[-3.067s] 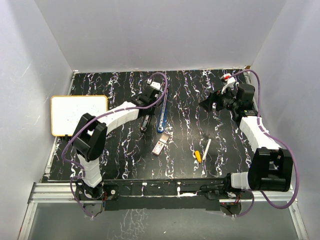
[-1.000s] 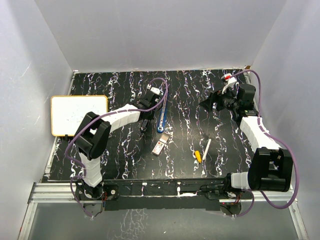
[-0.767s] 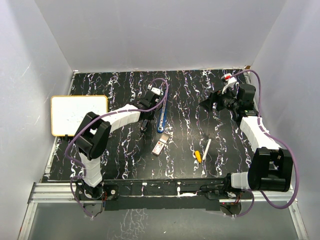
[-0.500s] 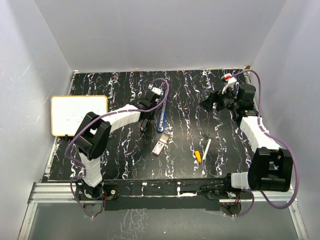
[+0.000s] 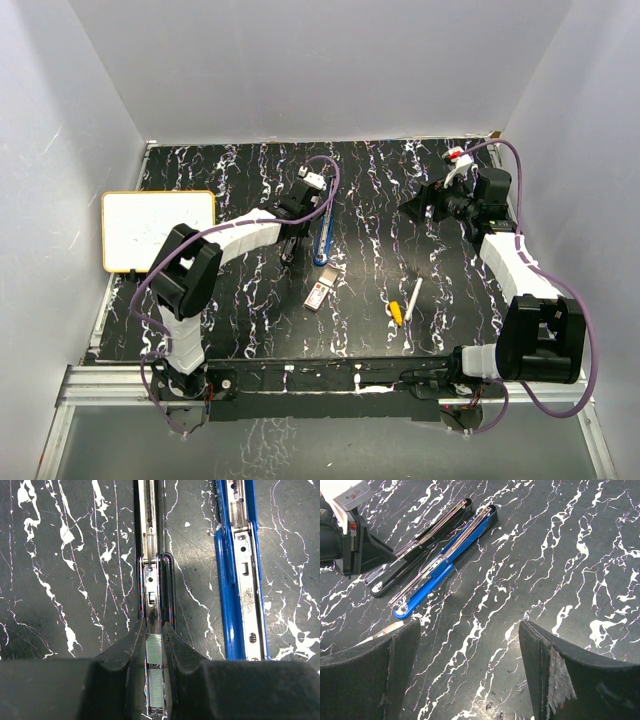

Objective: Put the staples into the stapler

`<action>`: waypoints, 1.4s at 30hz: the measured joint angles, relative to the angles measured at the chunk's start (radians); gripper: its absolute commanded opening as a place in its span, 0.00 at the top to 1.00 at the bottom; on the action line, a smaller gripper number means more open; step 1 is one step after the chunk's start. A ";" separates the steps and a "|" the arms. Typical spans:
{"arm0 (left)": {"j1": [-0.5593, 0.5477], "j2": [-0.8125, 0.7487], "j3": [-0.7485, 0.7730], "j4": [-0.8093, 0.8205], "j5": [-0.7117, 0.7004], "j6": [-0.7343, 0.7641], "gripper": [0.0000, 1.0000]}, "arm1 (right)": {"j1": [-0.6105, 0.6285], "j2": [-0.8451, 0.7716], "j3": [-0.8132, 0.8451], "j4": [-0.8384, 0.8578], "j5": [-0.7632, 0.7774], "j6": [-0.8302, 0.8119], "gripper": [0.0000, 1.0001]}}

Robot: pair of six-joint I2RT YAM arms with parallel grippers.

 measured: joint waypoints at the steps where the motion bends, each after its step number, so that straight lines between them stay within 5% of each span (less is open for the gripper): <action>1: 0.000 0.000 0.000 0.000 0.000 0.001 1.00 | 0.000 0.000 0.000 0.000 0.000 0.000 0.17; 42: 0.000 -0.030 -0.001 0.006 -0.004 0.000 1.00 | -0.007 0.000 0.000 0.021 -0.005 0.004 0.17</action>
